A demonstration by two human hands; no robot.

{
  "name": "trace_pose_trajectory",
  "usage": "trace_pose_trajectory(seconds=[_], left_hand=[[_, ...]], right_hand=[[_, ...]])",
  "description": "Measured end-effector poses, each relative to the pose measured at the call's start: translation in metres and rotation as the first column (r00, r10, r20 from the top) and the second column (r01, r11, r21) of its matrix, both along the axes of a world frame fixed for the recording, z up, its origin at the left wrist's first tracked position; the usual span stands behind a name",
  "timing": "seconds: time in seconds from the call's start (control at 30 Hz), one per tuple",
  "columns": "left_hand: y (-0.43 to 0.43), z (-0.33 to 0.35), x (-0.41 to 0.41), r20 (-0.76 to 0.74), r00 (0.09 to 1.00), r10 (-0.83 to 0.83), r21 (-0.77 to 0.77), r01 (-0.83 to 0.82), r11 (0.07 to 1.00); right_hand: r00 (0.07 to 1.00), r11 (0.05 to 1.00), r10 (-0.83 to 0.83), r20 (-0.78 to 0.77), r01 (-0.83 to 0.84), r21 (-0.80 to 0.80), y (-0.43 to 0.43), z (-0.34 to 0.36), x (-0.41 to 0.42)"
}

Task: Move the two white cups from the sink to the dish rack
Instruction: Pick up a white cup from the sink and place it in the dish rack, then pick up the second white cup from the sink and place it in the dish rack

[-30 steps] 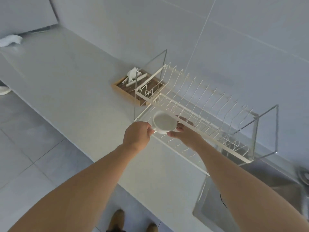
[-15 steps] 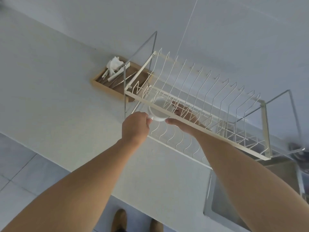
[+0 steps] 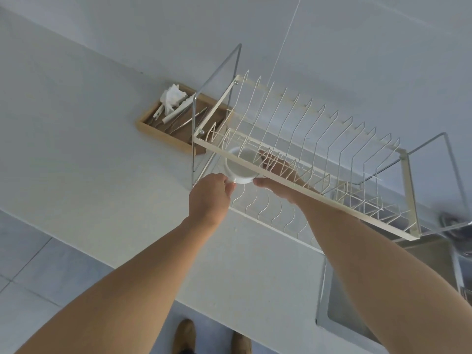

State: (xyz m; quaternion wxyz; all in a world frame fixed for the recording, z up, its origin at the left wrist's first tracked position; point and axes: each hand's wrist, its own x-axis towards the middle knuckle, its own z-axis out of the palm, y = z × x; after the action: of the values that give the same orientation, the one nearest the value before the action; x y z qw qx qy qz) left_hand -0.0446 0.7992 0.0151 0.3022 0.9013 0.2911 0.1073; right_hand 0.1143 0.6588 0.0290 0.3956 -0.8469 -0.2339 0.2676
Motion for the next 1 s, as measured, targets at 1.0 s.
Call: trace_pose_trajectory(seconds=[1.0], left_hand=[[-0.441, 0.053, -0.103, -0.282, 0.770, -0.572, 0.329, 0.638, 0.697]], right_hand=[[0.875, 0.768, -0.131, 0.466, 0.387, -0.510, -0.554, 0.055, -0.221]])
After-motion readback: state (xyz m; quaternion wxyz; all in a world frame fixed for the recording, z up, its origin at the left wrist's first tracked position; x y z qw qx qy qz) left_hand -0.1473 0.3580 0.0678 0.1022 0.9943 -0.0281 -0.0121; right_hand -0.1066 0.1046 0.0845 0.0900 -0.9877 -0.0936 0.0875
